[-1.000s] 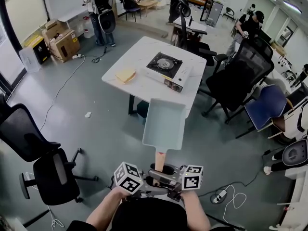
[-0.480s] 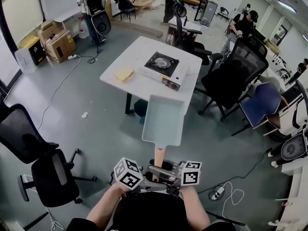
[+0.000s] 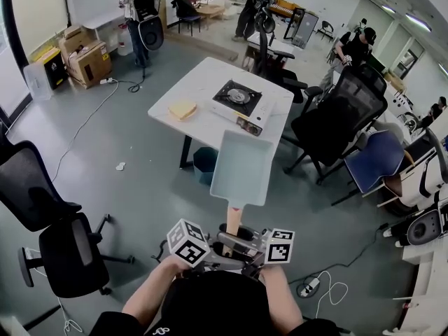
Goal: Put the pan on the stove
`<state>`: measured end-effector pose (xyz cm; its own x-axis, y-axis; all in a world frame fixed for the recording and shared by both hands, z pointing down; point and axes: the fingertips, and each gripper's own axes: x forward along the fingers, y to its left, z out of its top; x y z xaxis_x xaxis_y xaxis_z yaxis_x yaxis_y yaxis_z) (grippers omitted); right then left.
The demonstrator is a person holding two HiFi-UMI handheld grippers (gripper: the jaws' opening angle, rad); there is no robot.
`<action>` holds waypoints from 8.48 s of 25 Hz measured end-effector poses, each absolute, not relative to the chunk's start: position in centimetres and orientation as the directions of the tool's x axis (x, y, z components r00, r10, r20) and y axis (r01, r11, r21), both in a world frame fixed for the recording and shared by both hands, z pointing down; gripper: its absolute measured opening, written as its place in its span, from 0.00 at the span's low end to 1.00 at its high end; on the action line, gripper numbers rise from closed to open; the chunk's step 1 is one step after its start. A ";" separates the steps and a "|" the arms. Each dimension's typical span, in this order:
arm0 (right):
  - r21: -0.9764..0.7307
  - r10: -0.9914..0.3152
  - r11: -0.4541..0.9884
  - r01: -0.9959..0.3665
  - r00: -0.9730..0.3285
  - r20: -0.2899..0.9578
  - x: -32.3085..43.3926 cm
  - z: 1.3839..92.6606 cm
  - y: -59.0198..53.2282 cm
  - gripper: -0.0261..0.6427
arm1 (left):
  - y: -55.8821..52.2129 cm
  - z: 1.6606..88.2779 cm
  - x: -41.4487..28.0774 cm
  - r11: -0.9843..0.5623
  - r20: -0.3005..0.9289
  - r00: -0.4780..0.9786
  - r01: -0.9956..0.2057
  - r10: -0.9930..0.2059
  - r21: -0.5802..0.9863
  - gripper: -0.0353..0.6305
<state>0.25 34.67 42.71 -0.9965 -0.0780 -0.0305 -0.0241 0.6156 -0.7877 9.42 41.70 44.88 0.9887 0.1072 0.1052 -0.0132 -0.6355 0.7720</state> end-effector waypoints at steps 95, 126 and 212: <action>-0.858 0.128 0.506 0.087 -0.991 -0.024 3.2 48.2 -6.1 0.32 | -0.8 49.8 13.6 -0.499 0.144 0.986 -0.165 -0.082 0.851 0.28; -0.889 0.013 0.457 0.019 -1.000 -0.015 -4.4 49.6 -13.2 0.32 | -6.7 50.8 5.3 -0.460 0.109 0.993 -0.082 0.033 0.884 0.28; -0.913 -0.404 0.351 -0.205 -0.913 0.049 -10.8 53.6 -19.7 0.48 | -9.1 53.0 -9.1 -0.410 -0.011 0.964 0.122 0.264 0.904 0.36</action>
<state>-10.84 -19.74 53.61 -0.9133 -0.4042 0.0495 -0.2050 0.3514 -0.9135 -9.15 -9.12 52.97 0.9644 0.2644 -0.0106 0.1224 -0.4101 0.9038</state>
